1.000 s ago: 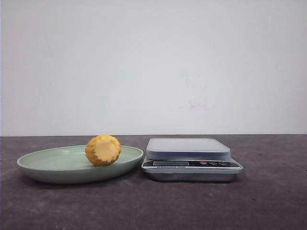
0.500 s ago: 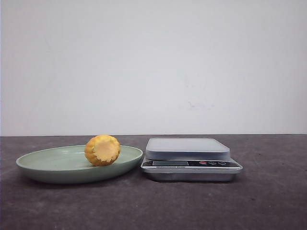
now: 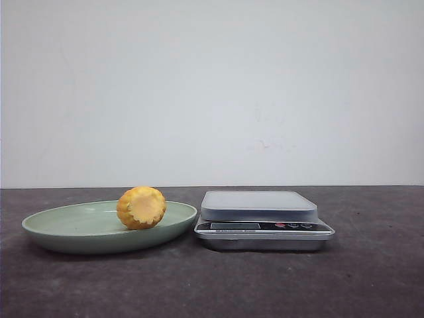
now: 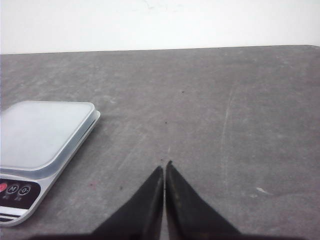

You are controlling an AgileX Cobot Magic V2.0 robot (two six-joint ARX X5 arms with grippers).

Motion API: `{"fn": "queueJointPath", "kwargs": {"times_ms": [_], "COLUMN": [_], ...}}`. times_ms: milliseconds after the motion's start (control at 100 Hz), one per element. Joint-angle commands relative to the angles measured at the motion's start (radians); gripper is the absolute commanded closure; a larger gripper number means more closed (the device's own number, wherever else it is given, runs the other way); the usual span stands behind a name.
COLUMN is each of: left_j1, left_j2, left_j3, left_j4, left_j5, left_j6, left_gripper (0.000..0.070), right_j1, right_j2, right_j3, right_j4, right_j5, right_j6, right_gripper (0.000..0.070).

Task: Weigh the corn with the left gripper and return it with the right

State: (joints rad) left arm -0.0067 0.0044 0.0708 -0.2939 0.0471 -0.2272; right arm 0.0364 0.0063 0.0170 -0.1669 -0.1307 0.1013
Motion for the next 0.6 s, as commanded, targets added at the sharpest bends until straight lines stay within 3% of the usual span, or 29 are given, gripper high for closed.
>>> {"fn": "queueJointPath", "kwargs": {"times_ms": [0,330,590], "left_j1": [0.002,-0.014,-0.024], "left_j2": [-0.001,-0.002,-0.002], "left_j3": [-0.019,-0.021,-0.021], "left_j4": [-0.003,0.004,0.005], "left_j5": [-0.004,-0.003,-0.003], "left_j6": [0.039,0.114,0.114], "left_gripper": [0.0688,0.0688,0.0688], "right_j1": [-0.001,-0.001,-0.001], "right_j2": [-0.002,-0.002,-0.002], "right_j3": [-0.004,-0.004,-0.004], "right_j4": [0.01,0.01,0.01], "right_j5": [0.0,0.0,0.0], "right_j6": [-0.008,-0.008,-0.008], "right_gripper": [0.07,0.07,0.07]}}
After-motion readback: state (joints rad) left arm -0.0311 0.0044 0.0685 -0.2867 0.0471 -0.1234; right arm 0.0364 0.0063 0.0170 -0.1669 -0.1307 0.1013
